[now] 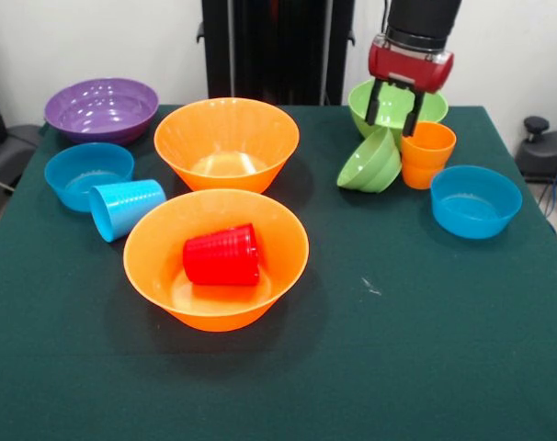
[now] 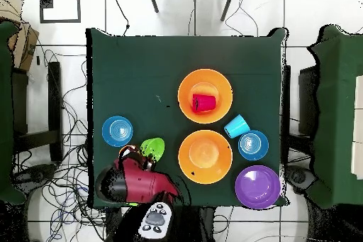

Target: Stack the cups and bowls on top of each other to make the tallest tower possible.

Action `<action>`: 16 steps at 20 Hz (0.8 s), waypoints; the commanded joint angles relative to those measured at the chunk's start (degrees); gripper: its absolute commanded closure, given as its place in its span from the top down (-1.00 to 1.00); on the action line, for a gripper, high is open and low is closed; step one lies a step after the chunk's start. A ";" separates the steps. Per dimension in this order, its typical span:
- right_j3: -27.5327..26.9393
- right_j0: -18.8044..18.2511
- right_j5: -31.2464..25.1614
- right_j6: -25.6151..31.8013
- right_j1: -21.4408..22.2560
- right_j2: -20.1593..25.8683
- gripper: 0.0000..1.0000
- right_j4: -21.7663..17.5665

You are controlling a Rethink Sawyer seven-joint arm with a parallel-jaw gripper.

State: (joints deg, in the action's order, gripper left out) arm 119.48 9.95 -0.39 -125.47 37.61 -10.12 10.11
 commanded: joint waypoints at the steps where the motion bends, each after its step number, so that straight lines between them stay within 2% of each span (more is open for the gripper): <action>1: -0.46 0.86 -6.51 -9.29 3.39 4.30 1.00 2.84; 6: 0.12 0.88 -4.96 -9.71 2.72 4.94 1.00 3.25; 10: -0.12 -0.75 -1.32 -9.50 -0.37 5.96 1.00 2.61; 13: -0.62 0.76 1.43 -10.32 -3.75 4.82 1.00 2.83; 16: -0.47 0.45 3.81 -11.04 -5.61 5.30 1.00 2.66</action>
State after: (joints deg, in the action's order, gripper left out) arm 119.50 10.76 -0.60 -125.47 37.42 -10.12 11.08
